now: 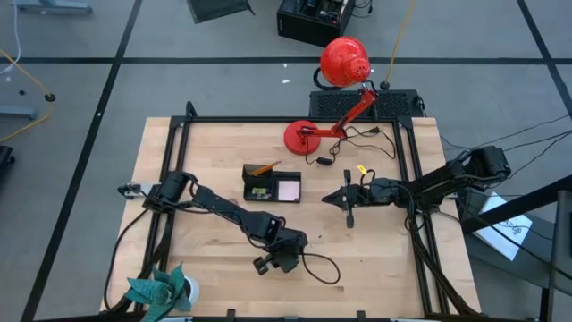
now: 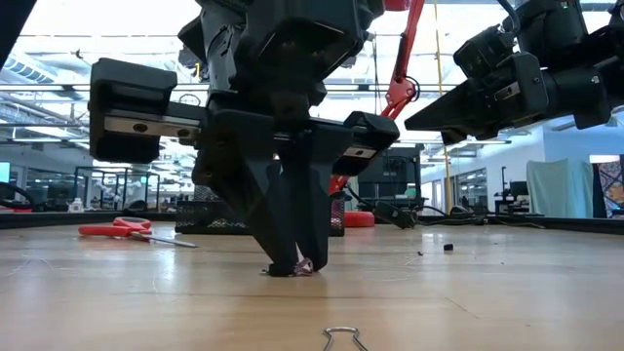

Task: Pick and place office supplies into organizer
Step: Put the pink binder clip into the mesh desk organizer

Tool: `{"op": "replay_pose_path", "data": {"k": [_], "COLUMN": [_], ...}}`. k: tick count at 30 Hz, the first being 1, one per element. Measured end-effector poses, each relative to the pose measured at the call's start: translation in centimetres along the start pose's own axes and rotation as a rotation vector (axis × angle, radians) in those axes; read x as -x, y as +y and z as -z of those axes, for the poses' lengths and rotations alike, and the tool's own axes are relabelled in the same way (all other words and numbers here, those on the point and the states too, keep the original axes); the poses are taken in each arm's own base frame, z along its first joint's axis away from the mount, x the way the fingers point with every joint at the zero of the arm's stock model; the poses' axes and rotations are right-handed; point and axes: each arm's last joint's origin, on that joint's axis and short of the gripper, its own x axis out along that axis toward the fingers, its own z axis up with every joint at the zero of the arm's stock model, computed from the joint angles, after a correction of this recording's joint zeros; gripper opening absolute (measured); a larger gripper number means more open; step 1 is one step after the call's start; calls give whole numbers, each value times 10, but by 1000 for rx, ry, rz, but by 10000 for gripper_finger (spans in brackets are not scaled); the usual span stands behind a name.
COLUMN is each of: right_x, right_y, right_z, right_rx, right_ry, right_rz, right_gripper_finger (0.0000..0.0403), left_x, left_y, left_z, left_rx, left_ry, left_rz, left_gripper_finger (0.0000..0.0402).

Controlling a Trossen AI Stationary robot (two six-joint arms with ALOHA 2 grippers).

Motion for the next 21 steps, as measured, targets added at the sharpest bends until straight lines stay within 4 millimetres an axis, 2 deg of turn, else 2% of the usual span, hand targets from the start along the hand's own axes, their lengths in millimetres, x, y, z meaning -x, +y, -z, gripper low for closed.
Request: {"op": "replay_pose_path", "data": {"k": [13,21], "right_x": [0,0], "right_y": [0,0], "right_z": [0,0], "right_rx": [0,0], "right_ry": [0,0], "right_rz": [0,0], "right_gripper_finger": [4,4], "left_x": [-1,3], "left_y": [0,0], "left_z": [-2,-5], "left_rx": [-92,-103], "left_ry": [-1,38], "left_rz": [-31,-94], "left_gripper_finger": [5,7]}}
